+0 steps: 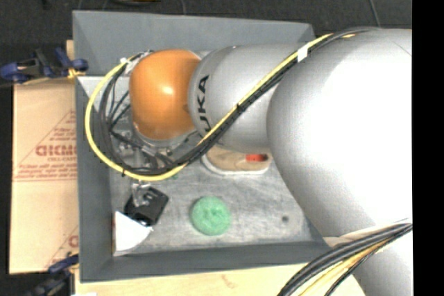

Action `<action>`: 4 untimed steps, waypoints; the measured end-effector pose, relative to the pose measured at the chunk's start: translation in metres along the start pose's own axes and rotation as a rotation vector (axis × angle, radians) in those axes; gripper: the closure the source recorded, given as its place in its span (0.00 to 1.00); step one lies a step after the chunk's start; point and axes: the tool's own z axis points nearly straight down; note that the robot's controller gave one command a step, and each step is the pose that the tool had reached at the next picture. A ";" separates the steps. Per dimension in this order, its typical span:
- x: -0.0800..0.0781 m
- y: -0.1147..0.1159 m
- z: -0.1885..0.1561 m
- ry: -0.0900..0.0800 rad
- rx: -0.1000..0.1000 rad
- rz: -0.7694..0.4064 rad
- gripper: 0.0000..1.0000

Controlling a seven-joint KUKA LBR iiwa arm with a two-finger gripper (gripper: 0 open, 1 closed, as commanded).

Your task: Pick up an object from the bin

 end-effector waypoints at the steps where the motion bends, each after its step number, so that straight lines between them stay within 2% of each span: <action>1: 0.010 -0.007 0.004 -0.009 -0.003 0.074 0.00; 2: 0.044 -0.003 0.011 -0.016 -0.001 0.205 0.00; 3: 0.073 0.015 0.011 -0.023 -0.004 0.087 0.00; 4: 0.104 -0.020 0.015 0.013 0.004 0.086 0.00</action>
Offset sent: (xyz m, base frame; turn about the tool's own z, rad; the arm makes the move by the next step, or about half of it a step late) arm -0.0917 -0.0029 -0.0319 0.0846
